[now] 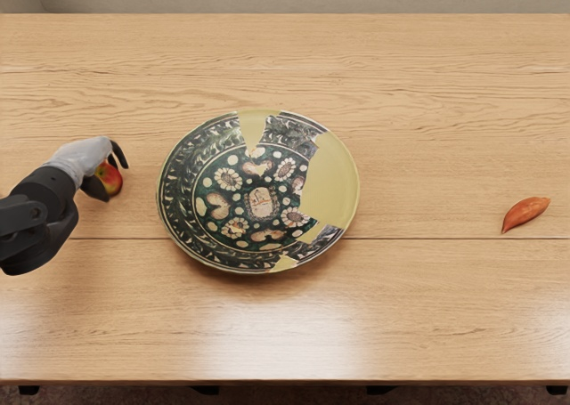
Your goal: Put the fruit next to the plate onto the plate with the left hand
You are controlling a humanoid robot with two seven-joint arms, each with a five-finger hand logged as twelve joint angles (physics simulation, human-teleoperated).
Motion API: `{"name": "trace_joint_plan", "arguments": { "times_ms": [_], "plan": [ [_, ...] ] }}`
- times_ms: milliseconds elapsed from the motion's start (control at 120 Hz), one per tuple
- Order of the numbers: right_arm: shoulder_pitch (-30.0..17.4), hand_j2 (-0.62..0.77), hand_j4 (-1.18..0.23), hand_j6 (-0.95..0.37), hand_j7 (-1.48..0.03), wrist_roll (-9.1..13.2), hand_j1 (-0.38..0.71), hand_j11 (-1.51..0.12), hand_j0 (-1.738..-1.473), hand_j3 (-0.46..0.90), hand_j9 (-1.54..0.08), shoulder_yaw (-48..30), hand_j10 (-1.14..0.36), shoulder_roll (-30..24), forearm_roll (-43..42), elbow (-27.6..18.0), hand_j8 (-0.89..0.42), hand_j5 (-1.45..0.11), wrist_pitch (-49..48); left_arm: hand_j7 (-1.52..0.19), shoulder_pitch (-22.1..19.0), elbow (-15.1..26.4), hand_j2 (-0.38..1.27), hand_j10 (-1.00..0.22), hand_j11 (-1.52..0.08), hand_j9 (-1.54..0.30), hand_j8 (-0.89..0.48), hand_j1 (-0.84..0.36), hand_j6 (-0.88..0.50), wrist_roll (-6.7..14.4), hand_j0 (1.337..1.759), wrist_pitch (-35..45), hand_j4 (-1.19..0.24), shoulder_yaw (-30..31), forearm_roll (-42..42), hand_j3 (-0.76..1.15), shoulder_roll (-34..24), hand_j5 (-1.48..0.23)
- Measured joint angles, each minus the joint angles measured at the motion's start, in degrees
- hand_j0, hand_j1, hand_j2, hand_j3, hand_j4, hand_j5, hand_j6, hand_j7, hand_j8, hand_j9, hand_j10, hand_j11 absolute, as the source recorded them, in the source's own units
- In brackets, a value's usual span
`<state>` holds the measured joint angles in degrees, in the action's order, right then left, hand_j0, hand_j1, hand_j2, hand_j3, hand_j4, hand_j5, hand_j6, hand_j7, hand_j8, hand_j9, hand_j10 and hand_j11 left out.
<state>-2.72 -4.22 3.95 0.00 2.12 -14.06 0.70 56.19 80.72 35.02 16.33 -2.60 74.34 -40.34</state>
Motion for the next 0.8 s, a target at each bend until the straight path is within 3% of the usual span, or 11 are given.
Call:
{"name": "trace_joint_plan", "arguments": {
  "times_ms": [250,425,667,800],
  "plan": [
    [0.0,0.0,-0.01,-0.01,-0.01,0.0,-0.34,-0.01,-1.658,0.0,-0.01,0.0,-0.01,0.0,-0.01,0.0,-0.01,-0.01,0.0,-0.8,-0.02,-0.04,0.19,-0.6,-0.83,-0.83,-0.45,-0.24,-0.47,0.04,1.652,0.08,-0.66,0.08,-0.22,0.0,0.4,-0.78],
    [0.0,0.0,-0.01,-0.01,-0.01,0.0,-0.34,-0.01,-1.658,0.0,-0.01,0.0,-0.01,0.0,-0.01,0.0,-0.01,-0.01,0.0,-0.8,-0.82,-0.09,0.07,-0.6,-0.87,-0.85,-0.46,-0.22,-0.48,0.06,1.649,0.4,-0.75,0.11,0.31,0.0,0.79,-0.71],
    [0.0,0.0,-0.01,-0.01,-0.01,0.0,-0.34,-0.01,-1.658,0.0,-0.01,0.0,-0.01,0.0,0.0,0.0,-0.01,-0.01,0.0,-0.86,-0.82,-0.14,0.11,-0.56,-0.93,-0.9,-0.38,-0.27,-0.42,-0.02,1.649,0.1,-0.76,0.11,-0.36,0.0,0.79,-0.8],
    [0.0,0.0,-0.01,-0.01,-0.01,0.0,-0.34,-0.01,-1.658,0.0,-0.01,0.01,-0.01,0.0,-0.01,0.0,-0.01,-0.01,0.0,-0.93,-0.82,-0.12,0.23,-0.54,-0.97,-0.95,-0.34,-0.31,-0.38,-0.1,1.649,0.0,-0.74,-2.67,-2.46,0.0,0.35,-0.9]
  ]
}}
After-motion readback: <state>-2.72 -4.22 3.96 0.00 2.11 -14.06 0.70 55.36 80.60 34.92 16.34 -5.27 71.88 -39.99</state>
